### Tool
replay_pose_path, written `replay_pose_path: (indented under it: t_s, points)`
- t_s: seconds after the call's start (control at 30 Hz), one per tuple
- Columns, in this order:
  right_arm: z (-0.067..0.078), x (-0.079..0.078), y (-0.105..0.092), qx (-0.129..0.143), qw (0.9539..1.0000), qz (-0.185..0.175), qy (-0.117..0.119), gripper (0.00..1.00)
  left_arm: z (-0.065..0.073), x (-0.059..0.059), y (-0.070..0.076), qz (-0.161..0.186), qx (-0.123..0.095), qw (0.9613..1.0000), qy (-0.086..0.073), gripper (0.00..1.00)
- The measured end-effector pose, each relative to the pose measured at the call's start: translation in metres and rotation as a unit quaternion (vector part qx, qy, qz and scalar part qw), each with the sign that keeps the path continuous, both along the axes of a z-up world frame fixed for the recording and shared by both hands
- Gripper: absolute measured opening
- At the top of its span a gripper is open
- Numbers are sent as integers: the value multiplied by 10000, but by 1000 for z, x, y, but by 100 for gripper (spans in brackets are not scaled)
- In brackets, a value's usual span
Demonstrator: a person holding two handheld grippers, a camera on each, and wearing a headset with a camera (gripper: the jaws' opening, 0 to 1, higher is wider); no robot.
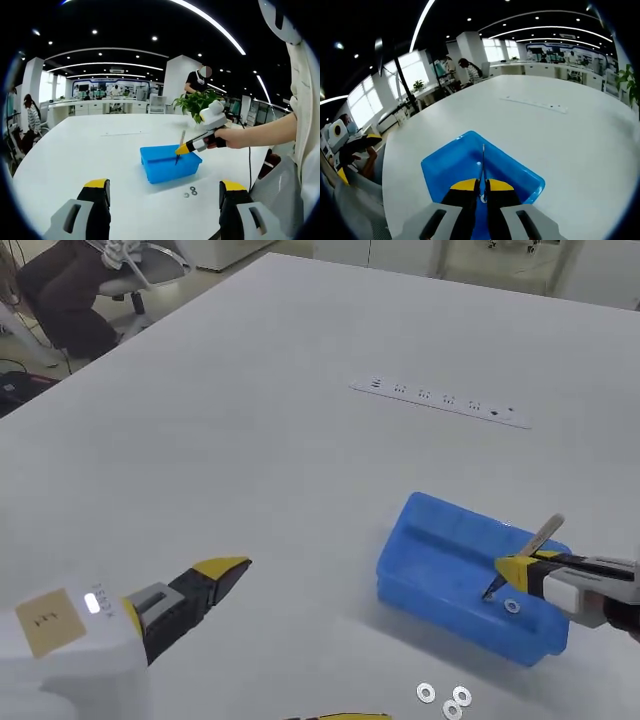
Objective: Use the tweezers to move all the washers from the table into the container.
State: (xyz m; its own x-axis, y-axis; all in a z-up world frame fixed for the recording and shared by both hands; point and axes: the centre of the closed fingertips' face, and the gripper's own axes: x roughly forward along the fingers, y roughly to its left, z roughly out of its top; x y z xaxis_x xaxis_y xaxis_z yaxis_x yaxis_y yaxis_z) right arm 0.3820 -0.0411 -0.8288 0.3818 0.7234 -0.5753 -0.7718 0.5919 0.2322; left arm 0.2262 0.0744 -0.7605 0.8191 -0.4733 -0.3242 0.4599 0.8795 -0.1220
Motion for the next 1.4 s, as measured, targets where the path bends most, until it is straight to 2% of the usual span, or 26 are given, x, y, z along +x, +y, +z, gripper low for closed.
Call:
replay_pose_path:
  t_s: [0.2,0.3,0.47,0.97,1.13,1.23,1.4]
  points:
    - [0,-1,1,-55,9998,124,-119,3,0,0,0,-6,2,10000,10,92]
    - [1,-5,2,-143,9990,314,-289,4,0,-1,-1,-14,4,10000,12,92]
    - [3,-7,1,-135,9989,309,-334,4,0,-1,-1,-23,7,10000,16,92]
    - [40,-14,-2,364,9980,132,-506,4,0,0,-1,-32,-4,10000,-6,92]
    - [50,-24,-4,468,9973,125,-550,4,0,1,0,-25,-3,10000,-11,92]
    - [57,-30,-6,432,9963,167,-718,4,0,1,-1,-35,7,10000,-10,92]
    - [65,-43,-7,504,9958,203,-743,4,-1,1,-1,-40,-4,10000,-5,92]
